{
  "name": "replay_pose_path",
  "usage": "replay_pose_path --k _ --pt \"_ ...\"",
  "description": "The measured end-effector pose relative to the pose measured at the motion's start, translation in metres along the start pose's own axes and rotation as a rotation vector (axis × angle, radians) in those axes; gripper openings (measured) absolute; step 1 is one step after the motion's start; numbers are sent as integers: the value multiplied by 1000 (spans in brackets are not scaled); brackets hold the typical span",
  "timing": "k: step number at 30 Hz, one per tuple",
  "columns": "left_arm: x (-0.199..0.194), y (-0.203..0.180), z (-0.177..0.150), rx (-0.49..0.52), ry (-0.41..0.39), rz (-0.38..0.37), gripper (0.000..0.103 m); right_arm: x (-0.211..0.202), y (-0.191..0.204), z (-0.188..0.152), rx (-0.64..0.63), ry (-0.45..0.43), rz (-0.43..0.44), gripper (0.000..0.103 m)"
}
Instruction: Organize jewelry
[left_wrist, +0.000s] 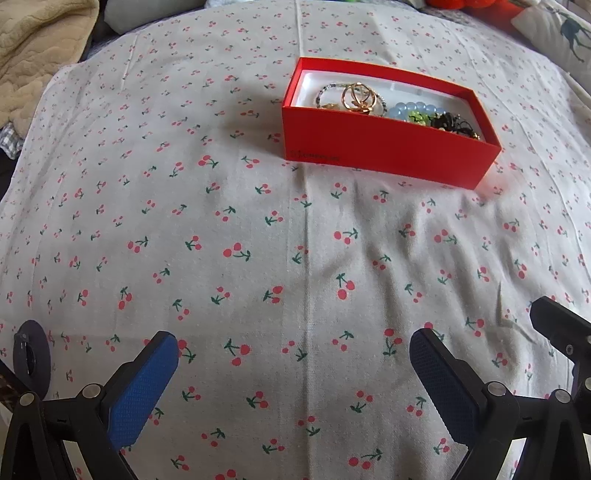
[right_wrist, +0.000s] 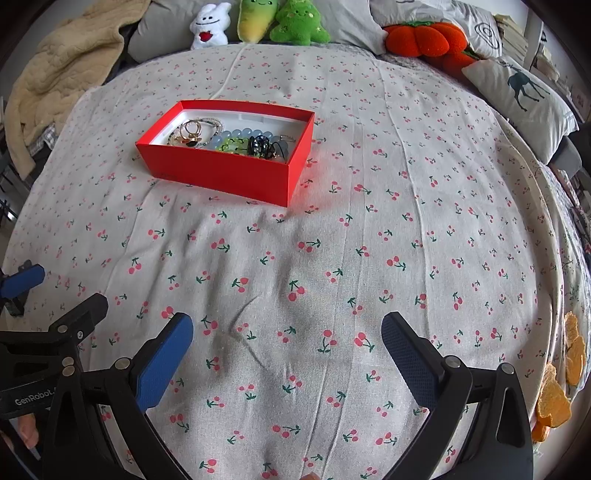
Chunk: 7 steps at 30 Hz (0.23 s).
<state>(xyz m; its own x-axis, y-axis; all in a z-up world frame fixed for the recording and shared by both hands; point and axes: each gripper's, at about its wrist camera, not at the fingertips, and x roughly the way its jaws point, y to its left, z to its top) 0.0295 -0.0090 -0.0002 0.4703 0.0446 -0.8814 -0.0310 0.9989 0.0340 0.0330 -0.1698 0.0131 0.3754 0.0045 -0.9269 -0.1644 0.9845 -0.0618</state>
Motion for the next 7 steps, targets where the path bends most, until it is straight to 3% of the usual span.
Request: replay_pose_path --k 7 --pt "11 8 4 -53 -47 -26 103 24 6 8 -13 -21 -49 103"
